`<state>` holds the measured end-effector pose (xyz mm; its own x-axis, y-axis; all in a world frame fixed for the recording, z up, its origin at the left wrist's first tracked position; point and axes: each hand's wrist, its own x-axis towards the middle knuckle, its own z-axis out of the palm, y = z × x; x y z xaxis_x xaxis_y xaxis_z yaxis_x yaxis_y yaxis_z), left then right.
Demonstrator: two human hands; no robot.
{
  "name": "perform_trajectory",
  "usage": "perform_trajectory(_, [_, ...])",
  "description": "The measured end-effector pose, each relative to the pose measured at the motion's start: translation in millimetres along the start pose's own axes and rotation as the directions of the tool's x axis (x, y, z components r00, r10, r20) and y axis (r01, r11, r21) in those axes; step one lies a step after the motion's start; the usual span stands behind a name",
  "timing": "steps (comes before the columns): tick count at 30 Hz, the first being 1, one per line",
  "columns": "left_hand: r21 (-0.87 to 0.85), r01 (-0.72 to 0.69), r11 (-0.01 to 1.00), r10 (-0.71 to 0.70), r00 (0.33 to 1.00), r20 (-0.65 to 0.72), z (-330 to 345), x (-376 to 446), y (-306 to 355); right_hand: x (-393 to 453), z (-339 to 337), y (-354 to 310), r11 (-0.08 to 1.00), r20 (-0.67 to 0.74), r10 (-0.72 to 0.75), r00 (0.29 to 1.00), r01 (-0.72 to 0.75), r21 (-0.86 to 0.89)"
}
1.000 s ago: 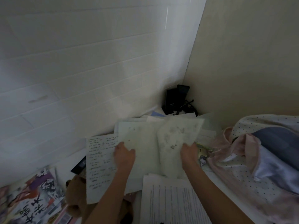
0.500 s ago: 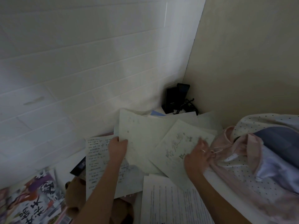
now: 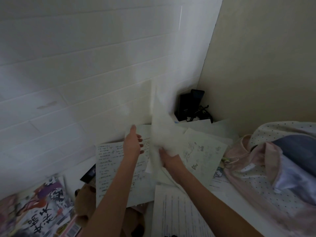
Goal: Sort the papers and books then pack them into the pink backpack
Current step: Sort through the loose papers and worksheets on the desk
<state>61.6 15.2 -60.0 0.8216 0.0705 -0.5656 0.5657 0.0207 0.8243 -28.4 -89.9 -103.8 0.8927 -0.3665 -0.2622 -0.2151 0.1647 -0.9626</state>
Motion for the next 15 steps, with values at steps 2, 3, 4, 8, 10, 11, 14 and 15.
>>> perform_trajectory(2, [0.016,0.126,0.992,-0.127,0.988,0.092,-2.8,-0.5,-13.2,1.3,-9.5,-4.8,0.932,0.242,0.05,0.969,-0.132,0.337])
perform_trajectory(3, [-0.047,0.219,0.975,-0.205,0.957,0.203,-2.7,-2.9,-17.4,0.5,-12.2,-5.8,0.878,0.335,0.051,0.941,-0.203,0.434])
perform_trajectory(4, [-0.14,0.272,0.952,-0.218,0.924,0.315,-2.6,-3.9,-20.7,-1.4,-13.1,-5.8,0.84,0.391,0.061,0.918,-0.259,0.478])
perform_trajectory(8, [-0.275,0.221,0.935,-0.107,0.92,0.377,-9.7,3.3,-27.9,-4.5,-11.6,0.7,0.902,0.194,0.249,0.949,-0.3,0.31])
perform_trajectory(10, [-0.288,0.144,0.947,-0.076,0.969,0.235,-13.6,7.3,-29.1,-3.5,-12.5,7.1,0.944,-0.005,0.288,0.958,-0.283,0.17])
perform_trajectory(11, [-0.289,0.067,0.955,-0.027,0.989,0.143,-15.7,8.3,-29.2,-2.8,-15.2,8.6,0.962,-0.141,0.258,0.956,-0.24,0.13])
perform_trajectory(14, [-0.134,-0.192,0.972,0.187,0.981,-0.052,-16.8,7.0,-25.4,-2.1,-25.2,8.5,0.969,-0.503,-0.085,0.86,-0.047,-0.242])
perform_trajectory(15, [-0.106,-0.245,0.964,0.241,0.969,-0.052,-13.8,3.5,-23.0,-2.6,-26.9,6.2,0.915,-0.437,-0.23,0.869,0.04,-0.402])
